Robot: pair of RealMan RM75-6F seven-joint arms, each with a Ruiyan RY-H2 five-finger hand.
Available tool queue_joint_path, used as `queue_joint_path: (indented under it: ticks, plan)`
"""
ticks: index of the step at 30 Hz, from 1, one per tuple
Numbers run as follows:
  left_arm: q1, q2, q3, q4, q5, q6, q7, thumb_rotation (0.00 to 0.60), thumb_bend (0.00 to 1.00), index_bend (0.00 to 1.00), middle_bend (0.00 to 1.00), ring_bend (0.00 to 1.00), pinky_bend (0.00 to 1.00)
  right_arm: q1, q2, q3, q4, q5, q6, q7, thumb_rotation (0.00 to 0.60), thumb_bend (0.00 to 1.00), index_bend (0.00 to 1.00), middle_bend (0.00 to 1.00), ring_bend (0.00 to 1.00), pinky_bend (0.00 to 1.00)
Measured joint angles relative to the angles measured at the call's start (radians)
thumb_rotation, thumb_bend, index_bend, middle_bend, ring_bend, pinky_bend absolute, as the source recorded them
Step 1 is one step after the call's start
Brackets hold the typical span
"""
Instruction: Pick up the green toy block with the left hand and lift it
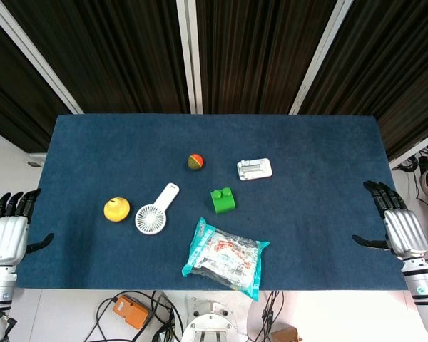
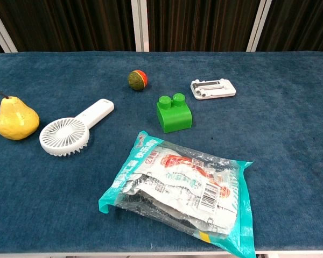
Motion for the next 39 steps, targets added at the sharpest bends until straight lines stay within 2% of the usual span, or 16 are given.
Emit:
queue_joint_path:
  ticks: [5, 11, 17, 23, 26, 31, 39]
  plan:
    - [-0.01, 0.003, -0.004, -0.001, 0.008, -0.004, 0.004, 0.6, 0.1, 0.09, 0.14, 0.08, 0.06, -0.002, 0.001, -0.001, 0.001, -0.002, 0.004, 0.004, 0.6, 0.13, 0.11, 0.13, 0.0, 0.14]
    - [-0.087, 0.021, -0.037, -0.037, 0.062, -0.042, 0.022, 0.6, 0.1, 0.09, 0.14, 0.09, 0.06, -0.006, 0.007, 0.001, 0.002, -0.014, 0.025, 0.009, 0.6, 0.13, 0.11, 0.13, 0.0, 0.14]
    - [-0.245, 0.031, -0.09, -0.104, 0.117, -0.186, 0.039, 0.6, 0.09, 0.09, 0.14, 0.09, 0.06, -0.026, 0.02, 0.001, -0.002, -0.023, 0.064, 0.011, 0.6, 0.13, 0.11, 0.13, 0.0, 0.14]
    - [-0.443, -0.009, -0.147, -0.147, 0.11, -0.407, 0.083, 0.6, 0.06, 0.09, 0.14, 0.09, 0.06, -0.043, 0.02, -0.007, 0.0, -0.023, 0.079, 0.016, 0.6, 0.13, 0.11, 0.13, 0.0, 0.14]
    - [-0.548, -0.065, -0.169, -0.147, 0.074, -0.522, 0.121, 0.6, 0.05, 0.11, 0.14, 0.09, 0.06, -0.048, 0.015, -0.011, 0.007, -0.018, 0.078, 0.022, 0.6, 0.13, 0.11, 0.13, 0.0, 0.14]
    - [-0.706, -0.195, -0.199, -0.089, -0.056, -0.677, 0.196, 0.6, 0.05, 0.11, 0.14, 0.1, 0.07, -0.054, 0.006, -0.015, 0.017, -0.016, 0.079, 0.028, 0.6, 0.13, 0.11, 0.13, 0.0, 0.14]
    - [-0.896, -0.389, -0.209, 0.125, -0.292, -0.782, 0.35, 0.6, 0.05, 0.11, 0.14, 0.1, 0.12, -0.063, 0.006, -0.019, 0.015, -0.017, 0.084, 0.025, 0.6, 0.13, 0.11, 0.13, 0.0, 0.14]
